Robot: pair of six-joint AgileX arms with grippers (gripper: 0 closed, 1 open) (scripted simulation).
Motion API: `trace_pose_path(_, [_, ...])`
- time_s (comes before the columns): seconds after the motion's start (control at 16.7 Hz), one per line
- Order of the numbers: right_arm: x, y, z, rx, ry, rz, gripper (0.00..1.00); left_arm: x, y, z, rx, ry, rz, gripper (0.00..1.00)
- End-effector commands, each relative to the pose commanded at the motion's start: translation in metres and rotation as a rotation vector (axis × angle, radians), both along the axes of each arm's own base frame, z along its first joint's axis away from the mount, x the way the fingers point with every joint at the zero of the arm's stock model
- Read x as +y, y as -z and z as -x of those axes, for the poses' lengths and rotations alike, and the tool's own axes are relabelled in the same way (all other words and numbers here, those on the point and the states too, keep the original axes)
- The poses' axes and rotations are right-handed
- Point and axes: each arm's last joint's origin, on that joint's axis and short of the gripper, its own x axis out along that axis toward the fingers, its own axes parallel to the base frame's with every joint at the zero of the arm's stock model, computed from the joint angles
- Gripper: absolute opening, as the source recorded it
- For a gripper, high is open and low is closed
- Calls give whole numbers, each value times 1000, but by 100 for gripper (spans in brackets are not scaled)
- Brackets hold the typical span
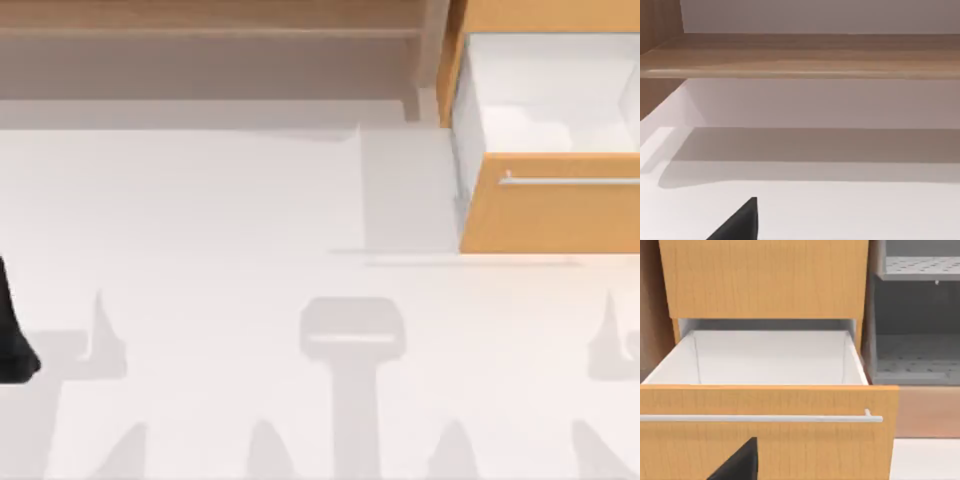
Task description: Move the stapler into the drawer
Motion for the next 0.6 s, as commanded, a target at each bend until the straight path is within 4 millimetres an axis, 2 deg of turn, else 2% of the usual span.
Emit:
trace_pose_path(0.3, [-3, -8, -1, 64, 27, -7, 100, 0, 0, 0, 0, 0, 0, 100])
trace_pose_path(0.6, [-18, -30, -16, 380, 148, -53, 100, 0, 0, 0, 0, 0, 0, 100])
